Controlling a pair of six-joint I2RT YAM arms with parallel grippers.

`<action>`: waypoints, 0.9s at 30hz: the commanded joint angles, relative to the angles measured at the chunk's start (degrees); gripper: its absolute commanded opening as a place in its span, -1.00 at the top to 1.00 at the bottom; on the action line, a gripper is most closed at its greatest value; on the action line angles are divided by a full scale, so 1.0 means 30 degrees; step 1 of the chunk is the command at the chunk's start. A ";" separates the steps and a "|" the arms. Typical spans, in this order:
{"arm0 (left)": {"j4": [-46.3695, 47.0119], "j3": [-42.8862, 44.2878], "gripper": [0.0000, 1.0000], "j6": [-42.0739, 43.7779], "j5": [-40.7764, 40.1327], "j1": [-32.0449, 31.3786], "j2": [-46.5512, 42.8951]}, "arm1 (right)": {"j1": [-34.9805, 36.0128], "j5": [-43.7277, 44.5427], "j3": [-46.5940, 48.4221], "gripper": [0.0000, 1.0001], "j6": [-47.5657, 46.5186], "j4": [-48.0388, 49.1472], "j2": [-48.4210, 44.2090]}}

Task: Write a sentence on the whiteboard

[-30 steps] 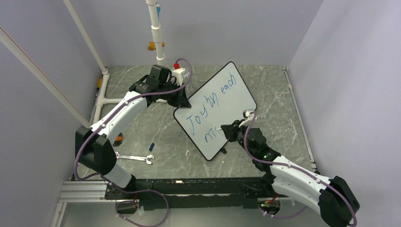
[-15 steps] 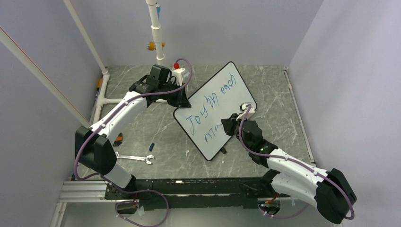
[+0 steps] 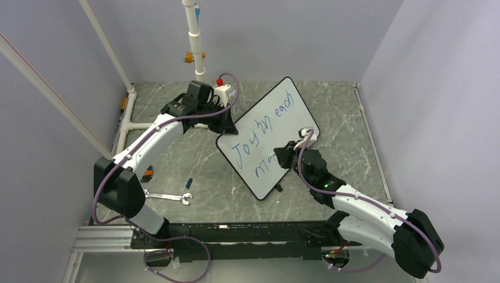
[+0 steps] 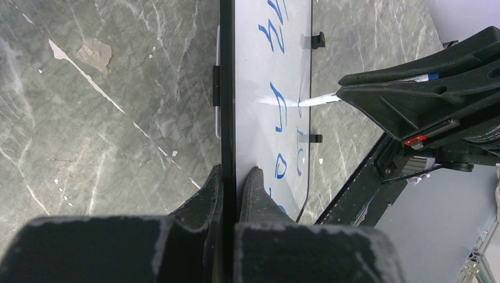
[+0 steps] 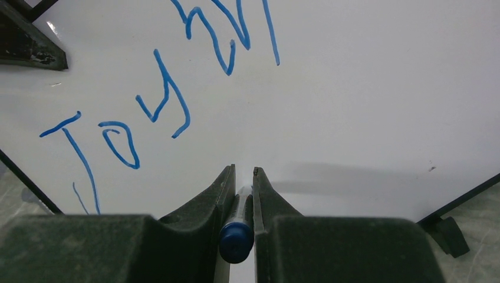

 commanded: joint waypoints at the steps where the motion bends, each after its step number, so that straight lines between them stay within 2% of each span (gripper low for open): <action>1: -0.0681 0.0051 1.00 0.3693 -0.6497 0.0302 0.0155 | 0.0199 -0.1007 -0.0408 1.00 0.0855 -0.0181 -0.0287; 8: -0.0689 0.0058 1.00 0.3663 -0.6450 0.0296 0.0116 | 0.0207 0.0604 -0.0245 1.00 0.0308 -0.1090 -0.1812; 15: -0.0587 -0.0014 1.00 0.3656 -0.6384 0.0306 -0.0042 | 0.0094 0.2465 0.0186 1.00 -0.0198 -0.1156 -0.1896; 27: -0.0666 0.0011 1.00 0.3711 -0.6384 0.0305 0.0095 | -0.0524 0.1813 0.0516 1.00 -0.0449 0.0308 -0.0207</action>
